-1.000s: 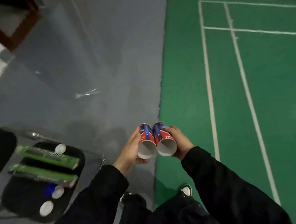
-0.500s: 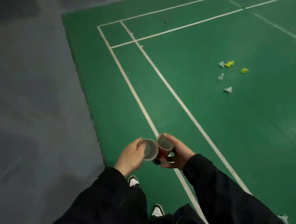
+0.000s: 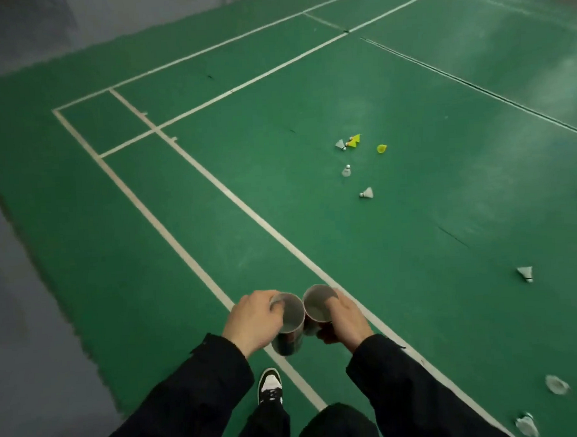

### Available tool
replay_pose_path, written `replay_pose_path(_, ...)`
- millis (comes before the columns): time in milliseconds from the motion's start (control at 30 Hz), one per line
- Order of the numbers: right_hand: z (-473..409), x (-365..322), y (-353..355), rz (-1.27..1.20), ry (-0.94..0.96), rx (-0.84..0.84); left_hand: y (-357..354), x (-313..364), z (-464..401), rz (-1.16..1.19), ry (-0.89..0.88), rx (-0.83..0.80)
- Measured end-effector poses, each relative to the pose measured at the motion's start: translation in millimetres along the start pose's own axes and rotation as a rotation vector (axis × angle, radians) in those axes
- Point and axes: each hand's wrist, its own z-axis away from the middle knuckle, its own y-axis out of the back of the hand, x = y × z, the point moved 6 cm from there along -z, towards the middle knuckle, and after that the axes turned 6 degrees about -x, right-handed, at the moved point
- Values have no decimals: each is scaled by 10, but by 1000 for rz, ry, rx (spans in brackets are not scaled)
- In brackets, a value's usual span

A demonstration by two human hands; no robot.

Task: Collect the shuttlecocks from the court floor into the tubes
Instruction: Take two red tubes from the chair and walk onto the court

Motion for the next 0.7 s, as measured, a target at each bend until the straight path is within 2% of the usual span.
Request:
replay_pose_path(67, -190, -189, 192, 56, 0, 66, 170, 213, -306, -36, -43, 8)
replay_pose_path(267, -743, -608, 744, -2, 41, 193, 370, 666, -1300, 343, -2, -58)
replay_pose_path(333, -1057, -701, 977, -12, 45, 235, 391, 873, -1677, 400, -32, -100)
replay_pose_path(467, -1722, -962, 1511, -59, 51, 291, 430, 1376, -2553, 243, -135, -176)
replay_pose_path(700, -2864, -1600, 2610, -72, 11, 283, 472, 2390, -3829, -326, -358, -475)
